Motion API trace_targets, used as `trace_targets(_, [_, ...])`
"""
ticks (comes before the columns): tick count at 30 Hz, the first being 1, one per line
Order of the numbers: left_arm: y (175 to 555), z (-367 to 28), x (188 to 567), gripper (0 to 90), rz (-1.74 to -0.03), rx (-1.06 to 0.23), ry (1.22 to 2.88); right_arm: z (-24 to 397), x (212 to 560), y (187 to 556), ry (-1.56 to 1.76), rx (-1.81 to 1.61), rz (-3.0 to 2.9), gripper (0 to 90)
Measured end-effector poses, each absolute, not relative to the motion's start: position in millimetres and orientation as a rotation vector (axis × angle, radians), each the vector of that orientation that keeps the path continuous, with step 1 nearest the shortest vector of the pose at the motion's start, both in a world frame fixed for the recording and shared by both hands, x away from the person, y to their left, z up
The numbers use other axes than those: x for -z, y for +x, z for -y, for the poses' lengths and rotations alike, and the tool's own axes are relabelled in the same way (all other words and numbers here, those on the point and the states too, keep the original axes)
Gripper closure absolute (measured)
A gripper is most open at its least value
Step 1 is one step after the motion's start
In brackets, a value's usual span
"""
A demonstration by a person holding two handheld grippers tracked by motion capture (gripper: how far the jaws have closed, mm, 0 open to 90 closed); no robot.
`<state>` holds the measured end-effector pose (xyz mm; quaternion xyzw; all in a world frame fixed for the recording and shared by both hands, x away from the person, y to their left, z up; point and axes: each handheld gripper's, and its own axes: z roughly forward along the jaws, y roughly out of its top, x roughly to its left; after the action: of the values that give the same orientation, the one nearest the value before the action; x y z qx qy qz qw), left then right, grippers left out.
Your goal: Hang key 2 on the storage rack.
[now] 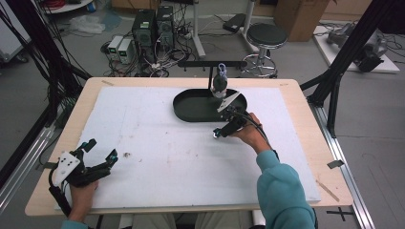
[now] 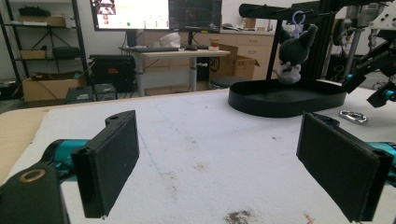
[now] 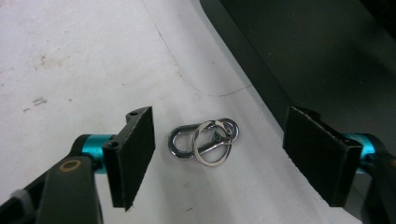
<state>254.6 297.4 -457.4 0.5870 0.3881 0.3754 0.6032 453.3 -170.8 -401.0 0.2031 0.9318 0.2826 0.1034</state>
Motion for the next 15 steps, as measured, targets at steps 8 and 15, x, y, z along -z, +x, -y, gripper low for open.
trace_targets(8, [254.7, -297.5, 457.4, 13.5, -0.899, -0.869, 1.359, 168.5, 404.0, 454.5, 0.623, -0.810, -2.742, 35.6])
trace_targets(15, [254.7, -297.5, 457.4, 13.4, -0.898, -0.869, 1.359, 164.4, 408.3, 454.0, 0.609, -0.764, -2.772, 41.4])
